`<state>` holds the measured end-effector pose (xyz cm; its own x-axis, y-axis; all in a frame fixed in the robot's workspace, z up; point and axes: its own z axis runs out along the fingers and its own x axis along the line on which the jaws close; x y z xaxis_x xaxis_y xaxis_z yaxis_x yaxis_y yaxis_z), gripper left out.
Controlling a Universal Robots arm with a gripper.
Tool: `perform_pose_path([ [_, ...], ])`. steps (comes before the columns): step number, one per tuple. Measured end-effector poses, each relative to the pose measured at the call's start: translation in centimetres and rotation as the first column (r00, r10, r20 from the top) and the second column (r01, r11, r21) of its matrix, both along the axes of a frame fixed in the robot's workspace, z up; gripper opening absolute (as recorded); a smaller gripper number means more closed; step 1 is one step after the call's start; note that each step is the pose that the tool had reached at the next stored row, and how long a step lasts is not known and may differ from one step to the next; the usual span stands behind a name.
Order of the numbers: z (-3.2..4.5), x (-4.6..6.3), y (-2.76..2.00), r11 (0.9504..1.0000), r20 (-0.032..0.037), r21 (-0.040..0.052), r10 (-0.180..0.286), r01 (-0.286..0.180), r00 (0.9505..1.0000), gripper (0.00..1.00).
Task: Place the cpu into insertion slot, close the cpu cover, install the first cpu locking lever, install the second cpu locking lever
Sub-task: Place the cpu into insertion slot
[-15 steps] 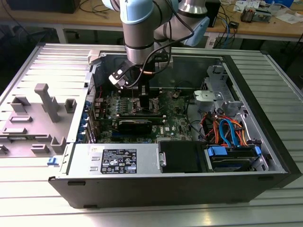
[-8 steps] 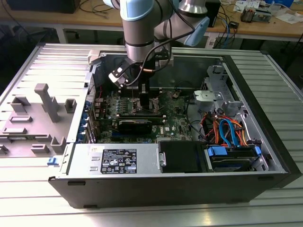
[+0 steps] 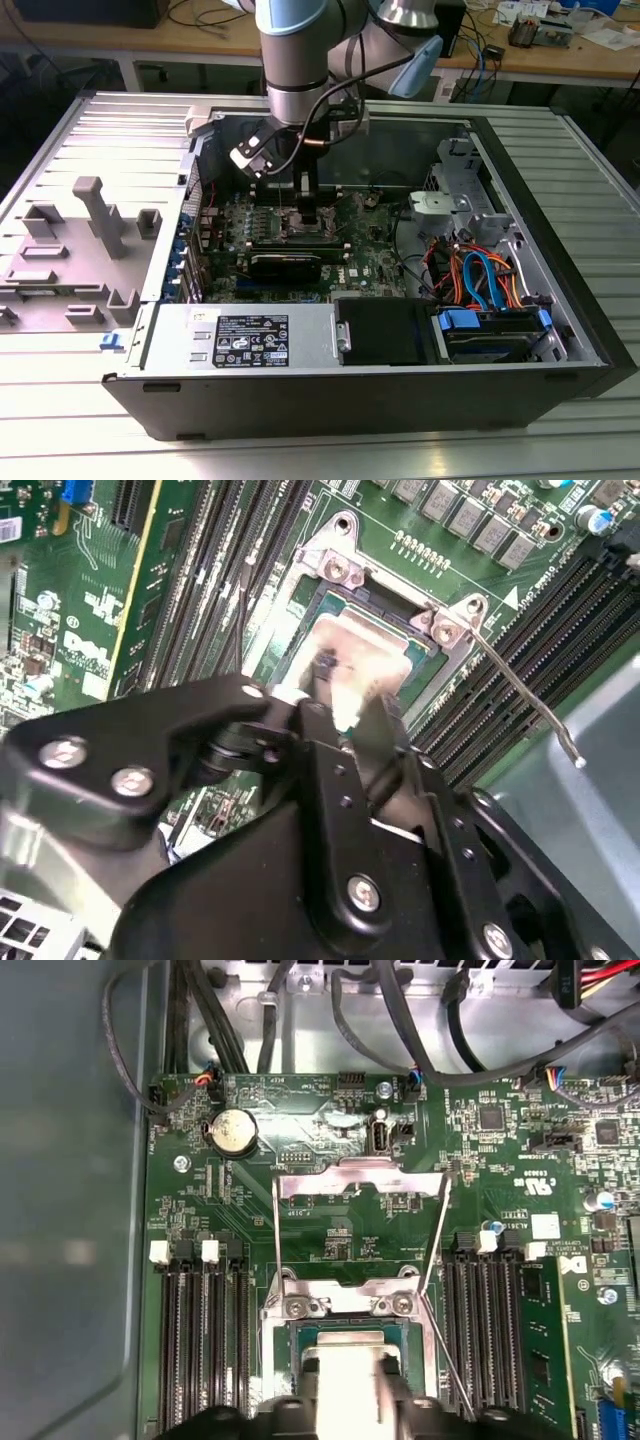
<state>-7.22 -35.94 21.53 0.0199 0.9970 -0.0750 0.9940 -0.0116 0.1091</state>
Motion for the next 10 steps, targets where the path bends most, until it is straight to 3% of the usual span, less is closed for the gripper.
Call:
perform_pose_path([
  [1,0.14,0.01,0.00,1.0000,-0.0002,0.0001,0.000,0.000,1.0000,0.35],
  [3,0.62,0.05,0.00,1.0000,-0.0013,0.0000,0.000,0.000,1.0000,0.11],
  [8,0.69,0.06,0.00,1.0000,-0.0013,0.0001,0.000,0.000,1.0000,0.11],
  [9,0.70,0.07,-0.01,1.0000,-0.0040,0.0012,0.000,0.000,1.0000,0.11],
  [10,0.69,0.06,0.00,1.0000,-0.0203,0.0045,0.001,-0.001,0.9998,0.11],
])
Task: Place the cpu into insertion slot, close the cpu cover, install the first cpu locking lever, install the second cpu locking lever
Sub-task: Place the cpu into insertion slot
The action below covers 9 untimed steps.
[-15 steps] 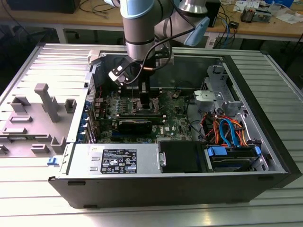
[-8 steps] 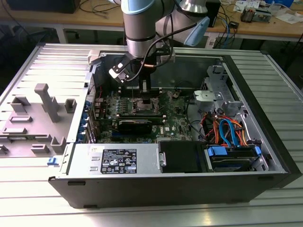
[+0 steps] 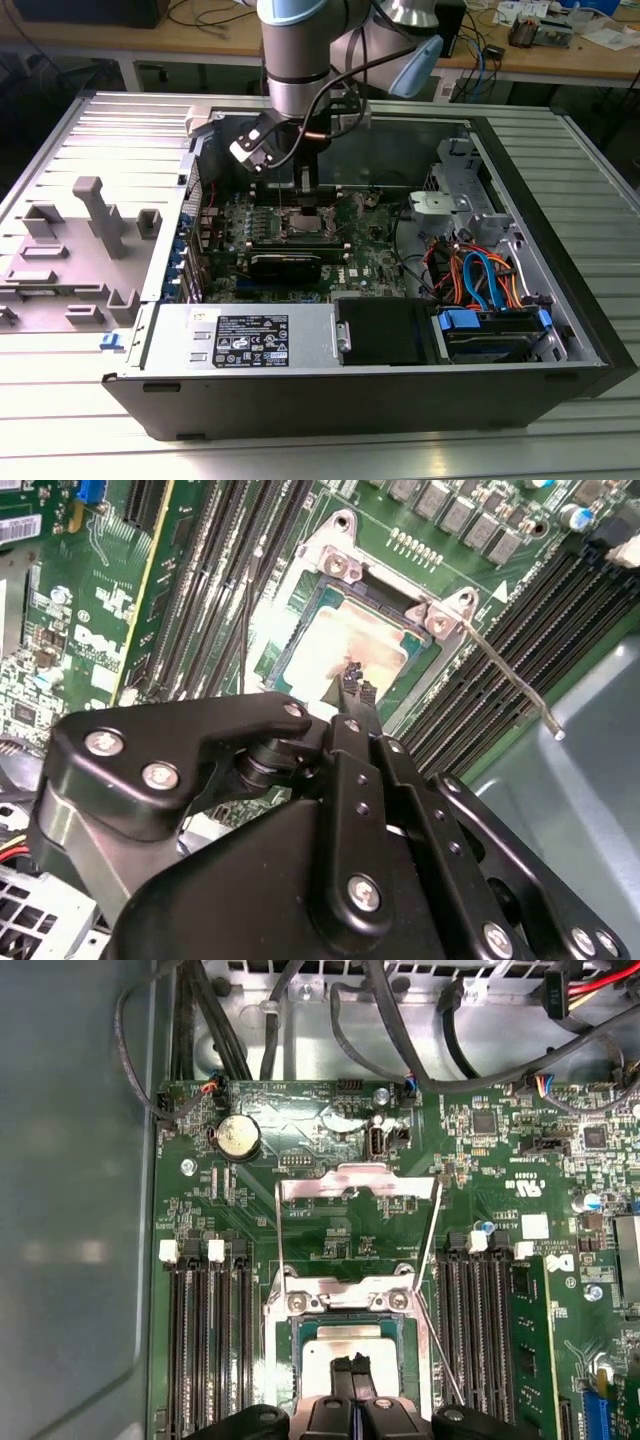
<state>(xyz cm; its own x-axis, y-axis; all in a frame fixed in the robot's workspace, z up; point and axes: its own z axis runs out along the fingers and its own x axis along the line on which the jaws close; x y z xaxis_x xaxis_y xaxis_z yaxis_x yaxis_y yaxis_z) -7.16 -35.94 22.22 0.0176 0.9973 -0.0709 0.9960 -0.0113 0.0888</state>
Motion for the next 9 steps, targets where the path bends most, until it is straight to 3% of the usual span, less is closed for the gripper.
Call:
perform_pose_path([
  [2,0.01,-0.01,-0.01,0.9997,-0.0163,0.0001,0.022,-0.022,0.9996,0.11],
  [8,0.02,0.01,0.00,0.9953,-0.0264,0.0018,0.097,-0.097,0.9949,0.11],
  [9,0.02,0.00,-0.01,0.9948,-0.0378,0.0053,0.102,-0.102,0.9941,0.11],
])
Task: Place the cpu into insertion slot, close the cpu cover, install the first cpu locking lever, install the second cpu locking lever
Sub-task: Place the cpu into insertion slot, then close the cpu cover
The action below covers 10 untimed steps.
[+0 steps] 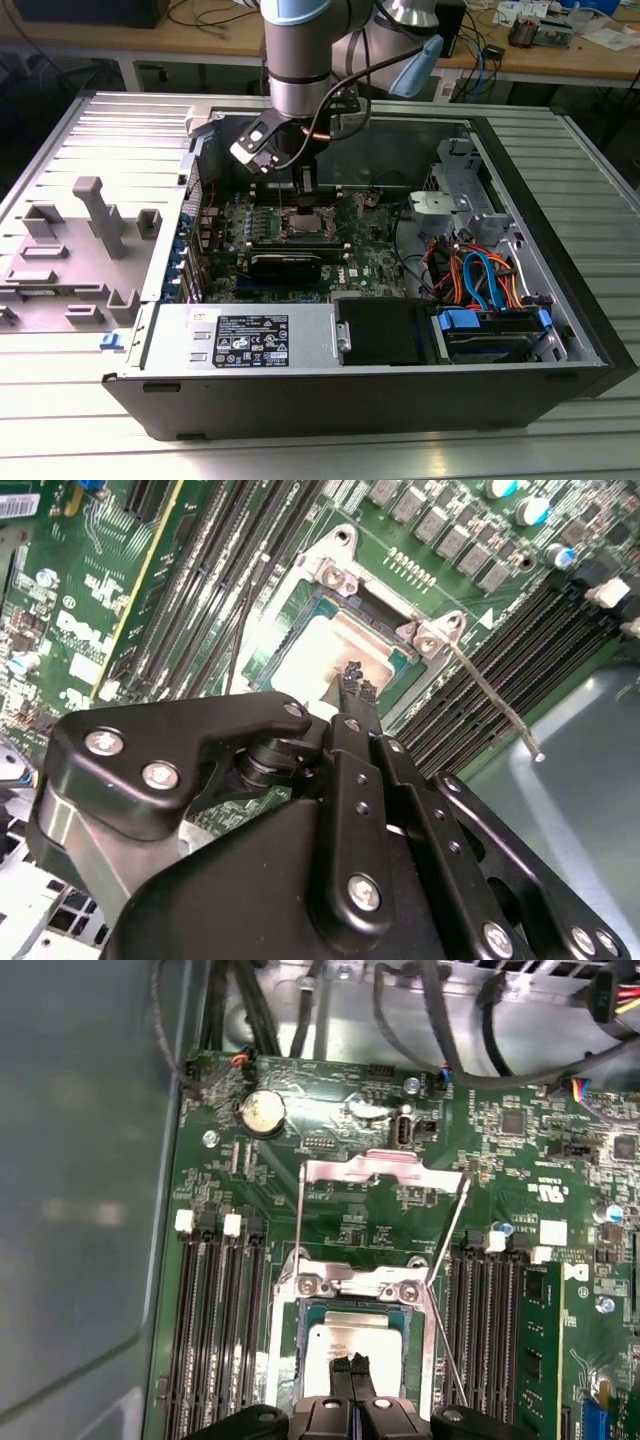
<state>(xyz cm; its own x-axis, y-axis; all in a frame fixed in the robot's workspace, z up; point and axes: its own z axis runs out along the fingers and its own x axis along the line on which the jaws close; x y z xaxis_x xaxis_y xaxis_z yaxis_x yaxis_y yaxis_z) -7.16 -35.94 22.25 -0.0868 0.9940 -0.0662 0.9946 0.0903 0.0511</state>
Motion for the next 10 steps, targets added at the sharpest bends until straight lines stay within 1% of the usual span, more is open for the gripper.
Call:
perform_pose_path([
  [1,0.04,0.00,0.00,1.0000,-0.0060,0.0005,0.000,0.000,1.0000,0.11],
  [3,0.19,0.00,0.01,1.0000,-0.0071,0.0007,0.000,0.000,1.0000,0.11],
  [4,0.39,0.00,0.01,1.0000,-0.0077,0.0014,0.000,0.000,1.0000,0.11],
  [10,0.39,0.02,0.01,1.0000,-0.0084,0.0014,0.000,0.000,1.0000,0.11],
])
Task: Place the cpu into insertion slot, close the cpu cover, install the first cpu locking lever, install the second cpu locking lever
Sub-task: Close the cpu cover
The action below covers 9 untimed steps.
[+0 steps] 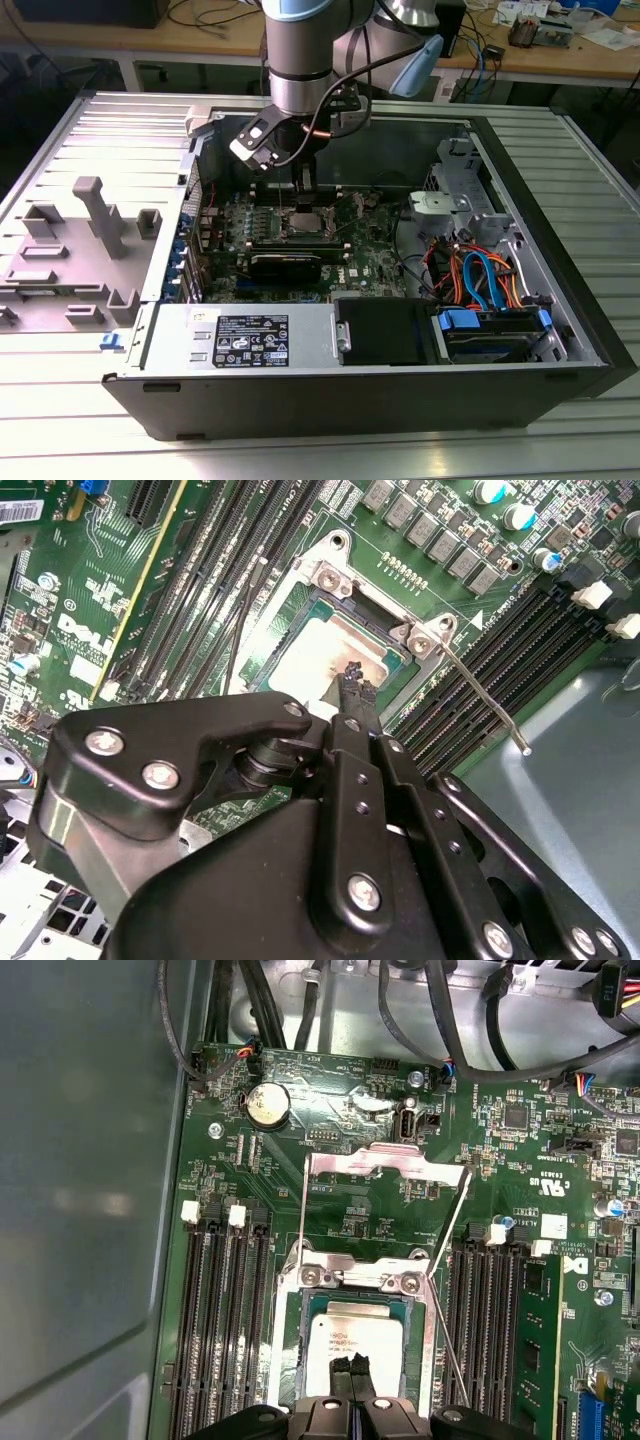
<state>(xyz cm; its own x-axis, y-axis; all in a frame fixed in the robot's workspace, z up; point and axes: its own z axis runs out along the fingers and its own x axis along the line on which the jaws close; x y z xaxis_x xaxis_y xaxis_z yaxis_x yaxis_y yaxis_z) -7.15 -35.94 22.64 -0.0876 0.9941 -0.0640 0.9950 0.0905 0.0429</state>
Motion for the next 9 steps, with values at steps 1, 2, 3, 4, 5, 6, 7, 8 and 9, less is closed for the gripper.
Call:
perform_pose_path([
  [1,0.00,0.00,0.00,1.0000,0.0000,0.0001,0.000,0.000,1.0000,0.11],
  [2,0.00,0.00,0.00,1.0000,0.0000,0.0000,0.000,0.000,1.0000,0.11],
  [3,0.00,0.00,0.00,1.0000,0.0000,0.0000,0.000,0.000,1.0000,0.11],
  [4,0.00,0.00,0.00,1.0000,0.0000,0.0000,0.000,0.000,1.0000,0.11],
  [5,0.00,0.00,0.00,1.0000,0.0000,0.0000,0.000,0.000,1.0000,0.11],
  [6,0.00,0.00,0.00,1.0000,0.0000,0.0000,0.000,0.000,1.0000,0.11],
  [7,0.00,0.00,0.00,1.0000,0.0000,0.0000,0.000,0.000,1.0000,0.11],
  [8,0.00,0.00,0.00,1.0000,0.0000,0.0000,0.000,0.000,1.0000,0.11],
  [9,0.00,0.01,0.00,1.0000,0.0000,0.0000,0.000,0.000,1.0000,0.11],
])
